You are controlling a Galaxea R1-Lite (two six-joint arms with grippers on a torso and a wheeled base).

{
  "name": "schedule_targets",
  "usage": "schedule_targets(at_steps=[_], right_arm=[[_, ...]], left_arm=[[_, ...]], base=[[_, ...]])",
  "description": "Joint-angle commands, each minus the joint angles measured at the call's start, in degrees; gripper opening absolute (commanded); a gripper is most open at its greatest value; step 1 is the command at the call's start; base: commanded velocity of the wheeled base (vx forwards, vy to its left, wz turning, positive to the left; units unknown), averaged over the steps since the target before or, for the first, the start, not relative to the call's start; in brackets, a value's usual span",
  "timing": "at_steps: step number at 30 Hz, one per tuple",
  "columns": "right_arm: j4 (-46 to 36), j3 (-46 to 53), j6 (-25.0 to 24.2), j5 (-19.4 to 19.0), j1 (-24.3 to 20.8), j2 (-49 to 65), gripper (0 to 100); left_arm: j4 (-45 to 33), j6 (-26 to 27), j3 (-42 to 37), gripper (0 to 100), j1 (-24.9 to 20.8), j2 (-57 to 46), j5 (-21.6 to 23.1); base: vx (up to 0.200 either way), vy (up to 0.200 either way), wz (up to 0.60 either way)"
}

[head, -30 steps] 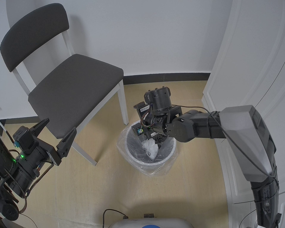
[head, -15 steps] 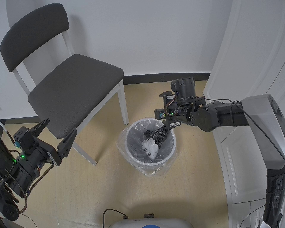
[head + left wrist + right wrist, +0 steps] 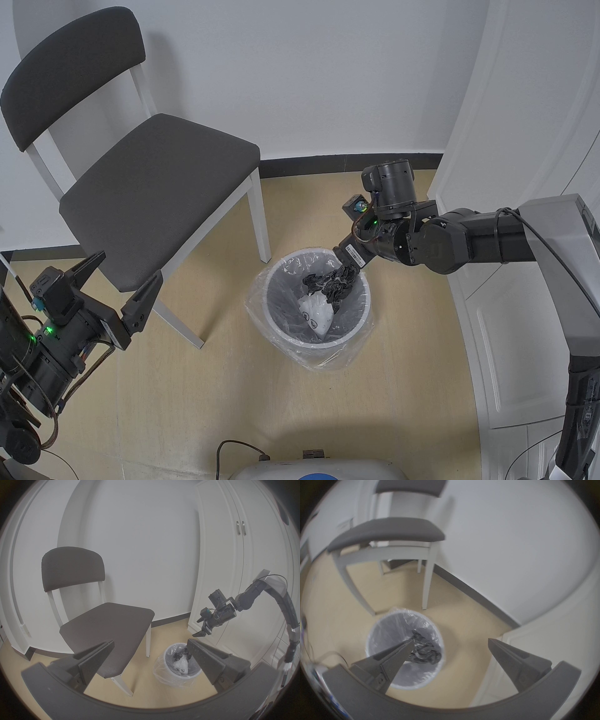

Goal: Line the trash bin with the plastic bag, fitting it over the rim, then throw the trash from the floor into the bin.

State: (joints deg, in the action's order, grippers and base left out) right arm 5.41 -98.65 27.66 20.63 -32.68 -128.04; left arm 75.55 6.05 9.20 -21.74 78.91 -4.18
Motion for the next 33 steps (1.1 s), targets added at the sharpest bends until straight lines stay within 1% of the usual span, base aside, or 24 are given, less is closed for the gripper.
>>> schedule_targets(at_steps=[1, 3, 4, 10, 13, 24, 31, 33], right_arm=[[-8.58, 0.74, -46.29, -1.73, -1.77, 0.86, 100], [-8.49, 1.62, -49.19, -1.73, -1.68, -0.28, 100], [-8.4, 1.7, -49.81, -1.73, -1.68, -0.55, 100], [-7.96, 0.65, -58.86, -1.64, -1.68, -5.56, 100], [-8.05, -0.14, -61.85, -1.64, -1.42, -7.58, 100], [-7.87, -4.36, -63.43, -1.73, -0.72, -11.8, 100], [-7.87, -10.16, -63.78, -1.64, -0.19, -15.14, 100], [-8.23, -13.41, -63.78, -1.55, 0.08, -16.89, 100]], left_arm=[[-0.13, -0.16, 0.11, 100, 0.29, 0.63, -0.04], [-0.05, -0.16, 0.11, 100, 0.29, 1.25, -0.13], [-0.05, -0.16, 0.2, 100, 0.29, 1.33, -0.13], [-0.05, -0.25, 0.29, 100, 0.82, 1.77, -0.13], [-0.05, -0.25, 0.29, 100, 1.35, 1.86, -0.13], [0.04, -0.25, 0.29, 100, 1.43, 2.92, -0.13], [0.04, -0.25, 0.29, 100, 1.43, 3.09, -0.04], [0.04, -0.25, 0.29, 100, 1.43, 3.09, -0.04]], base=[[0.0, 0.0, 0.0], [0.0, 0.0, 0.0], [0.0, 0.0, 0.0], [0.0, 0.0, 0.0], [0.0, 0.0, 0.0], [0.0, 0.0, 0.0], [0.0, 0.0, 0.0], [0.0, 0.0, 0.0]])
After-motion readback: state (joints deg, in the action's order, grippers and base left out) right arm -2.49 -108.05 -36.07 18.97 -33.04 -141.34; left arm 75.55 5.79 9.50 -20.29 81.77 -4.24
